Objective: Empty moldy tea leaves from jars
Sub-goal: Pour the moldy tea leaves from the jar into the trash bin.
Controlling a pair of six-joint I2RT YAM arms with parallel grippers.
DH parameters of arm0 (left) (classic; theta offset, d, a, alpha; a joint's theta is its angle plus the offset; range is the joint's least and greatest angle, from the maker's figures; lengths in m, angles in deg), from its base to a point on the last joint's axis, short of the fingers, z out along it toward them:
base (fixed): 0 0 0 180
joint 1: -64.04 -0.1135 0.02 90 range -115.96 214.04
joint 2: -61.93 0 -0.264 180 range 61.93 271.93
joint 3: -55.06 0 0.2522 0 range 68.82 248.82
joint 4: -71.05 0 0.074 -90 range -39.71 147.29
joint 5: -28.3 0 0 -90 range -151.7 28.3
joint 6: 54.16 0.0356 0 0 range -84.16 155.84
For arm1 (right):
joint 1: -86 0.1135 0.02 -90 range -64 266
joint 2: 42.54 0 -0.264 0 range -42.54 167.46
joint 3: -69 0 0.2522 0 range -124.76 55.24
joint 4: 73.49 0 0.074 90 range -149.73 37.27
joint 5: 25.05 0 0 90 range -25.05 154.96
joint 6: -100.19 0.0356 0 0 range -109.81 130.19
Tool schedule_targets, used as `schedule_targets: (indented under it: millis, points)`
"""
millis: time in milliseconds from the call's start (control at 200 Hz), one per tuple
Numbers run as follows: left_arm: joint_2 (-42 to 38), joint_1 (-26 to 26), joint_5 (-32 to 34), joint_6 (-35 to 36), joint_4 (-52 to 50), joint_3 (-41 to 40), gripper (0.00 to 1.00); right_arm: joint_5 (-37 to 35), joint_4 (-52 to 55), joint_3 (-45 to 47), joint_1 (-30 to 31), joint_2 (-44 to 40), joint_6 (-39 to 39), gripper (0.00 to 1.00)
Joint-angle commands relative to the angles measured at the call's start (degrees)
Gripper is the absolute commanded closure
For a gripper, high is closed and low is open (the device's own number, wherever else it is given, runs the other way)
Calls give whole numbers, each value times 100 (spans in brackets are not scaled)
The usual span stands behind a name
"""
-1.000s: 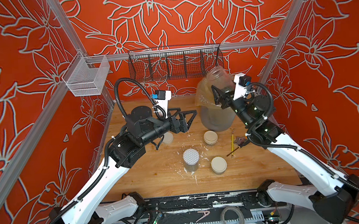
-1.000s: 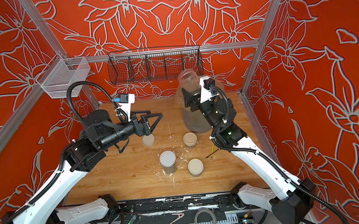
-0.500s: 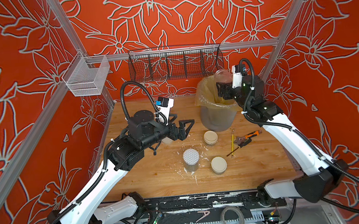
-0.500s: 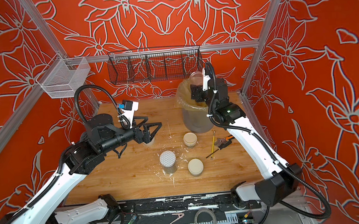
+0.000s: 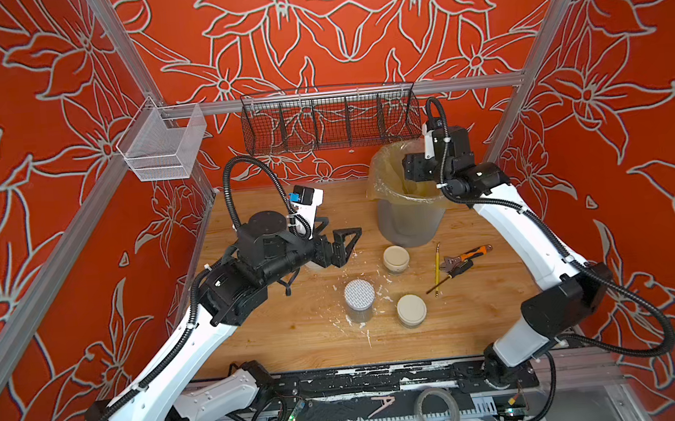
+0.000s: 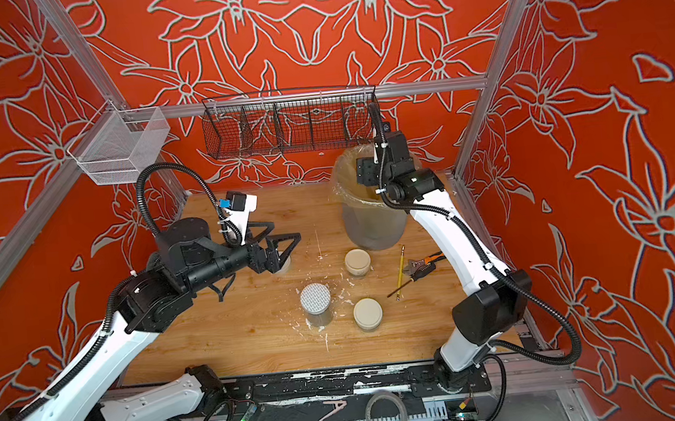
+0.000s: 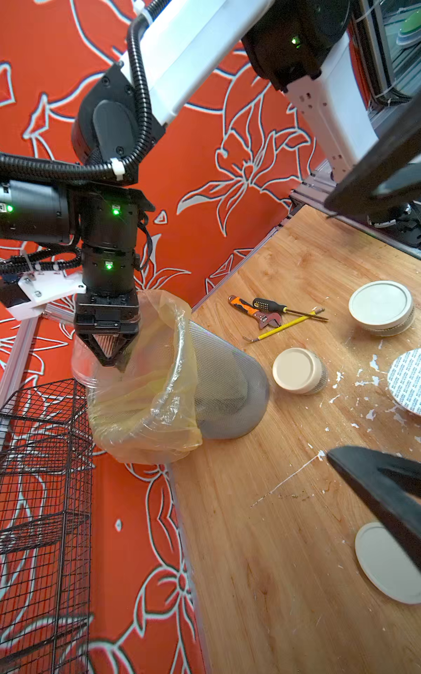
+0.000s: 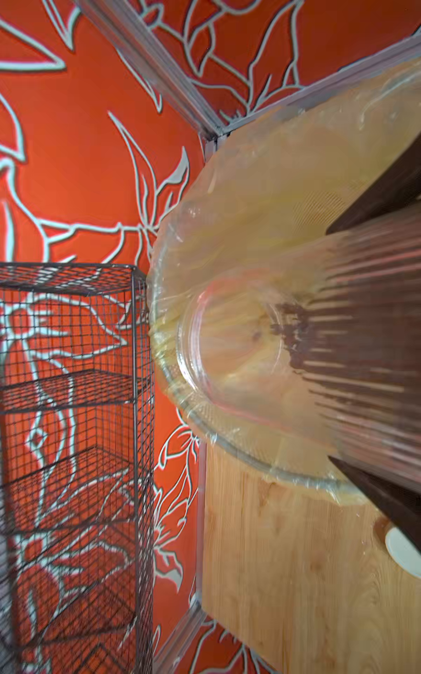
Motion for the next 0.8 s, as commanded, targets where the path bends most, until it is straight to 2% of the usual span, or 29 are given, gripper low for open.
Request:
schedule_targets:
  millis: [0, 180, 280, 370, 631, 796]
  points:
    - [-51, 22, 115, 67, -8, -53, 3, -211, 86, -437, -52, 33, 76, 88]
    - [-14, 22, 162, 89, -39, -61, 3, -135, 420, -675, -67, 236, 101, 86]
    - [-3, 22, 162, 45, -5, -118, 3, -96, 1101, -1262, -74, 585, 135, 85]
    - [20, 21, 140, 29, 43, -167, 3, -63, 1573, -1751, -74, 855, 164, 89]
    - [91, 22, 126, -5, 66, -184, 3, -99, 1511, -1656, -74, 867, 311, 90]
    - [111, 22, 126, -29, 79, -185, 3, -525, 2642, -2782, -80, 1508, 690, 88]
